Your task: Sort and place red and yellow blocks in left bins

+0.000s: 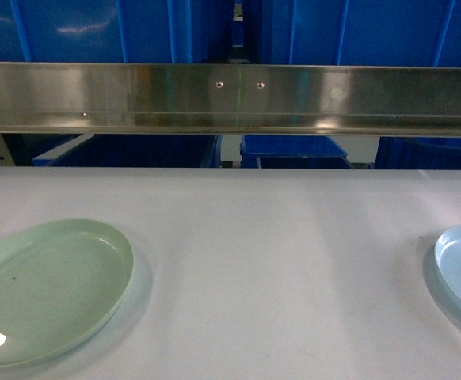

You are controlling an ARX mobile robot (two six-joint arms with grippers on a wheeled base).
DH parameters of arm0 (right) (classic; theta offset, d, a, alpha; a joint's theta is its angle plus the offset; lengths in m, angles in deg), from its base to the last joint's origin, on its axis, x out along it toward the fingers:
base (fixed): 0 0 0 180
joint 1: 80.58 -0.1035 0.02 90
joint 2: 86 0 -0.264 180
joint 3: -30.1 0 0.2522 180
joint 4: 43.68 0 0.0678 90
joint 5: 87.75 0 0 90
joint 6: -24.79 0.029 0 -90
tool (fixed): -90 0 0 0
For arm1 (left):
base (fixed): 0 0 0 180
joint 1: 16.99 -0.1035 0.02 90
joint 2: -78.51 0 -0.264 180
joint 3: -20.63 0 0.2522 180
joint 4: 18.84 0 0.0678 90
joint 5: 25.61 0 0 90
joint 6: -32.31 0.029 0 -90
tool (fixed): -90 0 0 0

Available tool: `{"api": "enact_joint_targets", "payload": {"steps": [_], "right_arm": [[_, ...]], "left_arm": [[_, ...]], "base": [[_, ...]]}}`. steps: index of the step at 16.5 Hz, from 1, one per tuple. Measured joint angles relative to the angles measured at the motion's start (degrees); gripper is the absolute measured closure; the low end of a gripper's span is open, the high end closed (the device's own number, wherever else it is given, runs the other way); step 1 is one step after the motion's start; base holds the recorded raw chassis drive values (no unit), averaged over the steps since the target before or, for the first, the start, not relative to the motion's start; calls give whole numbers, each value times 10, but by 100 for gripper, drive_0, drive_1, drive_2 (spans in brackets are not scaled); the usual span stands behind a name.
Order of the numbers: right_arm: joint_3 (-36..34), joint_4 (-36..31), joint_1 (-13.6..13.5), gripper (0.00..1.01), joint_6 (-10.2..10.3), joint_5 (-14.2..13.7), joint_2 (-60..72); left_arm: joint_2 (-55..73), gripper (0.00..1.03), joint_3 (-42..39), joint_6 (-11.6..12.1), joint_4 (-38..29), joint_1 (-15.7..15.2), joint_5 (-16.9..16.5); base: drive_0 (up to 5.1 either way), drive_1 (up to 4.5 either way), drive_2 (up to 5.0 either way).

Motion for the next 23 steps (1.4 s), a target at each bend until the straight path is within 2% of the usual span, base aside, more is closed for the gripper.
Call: {"api": "enact_joint_targets", "payload": {"steps": [2,15,23], "right_arm": [[0,0,0,72,0,0,0],[0,0,0,72,0,0,0],[1,1,0,72,0,0,1]], "left_arm": [[-1,76,1,1,-1,14,3],[-1,76,1,1,-1,12,8],[0,76,3,1,-2,12,8]], "base": [[0,0,0],[0,0,0],[6,-396,408]]}}
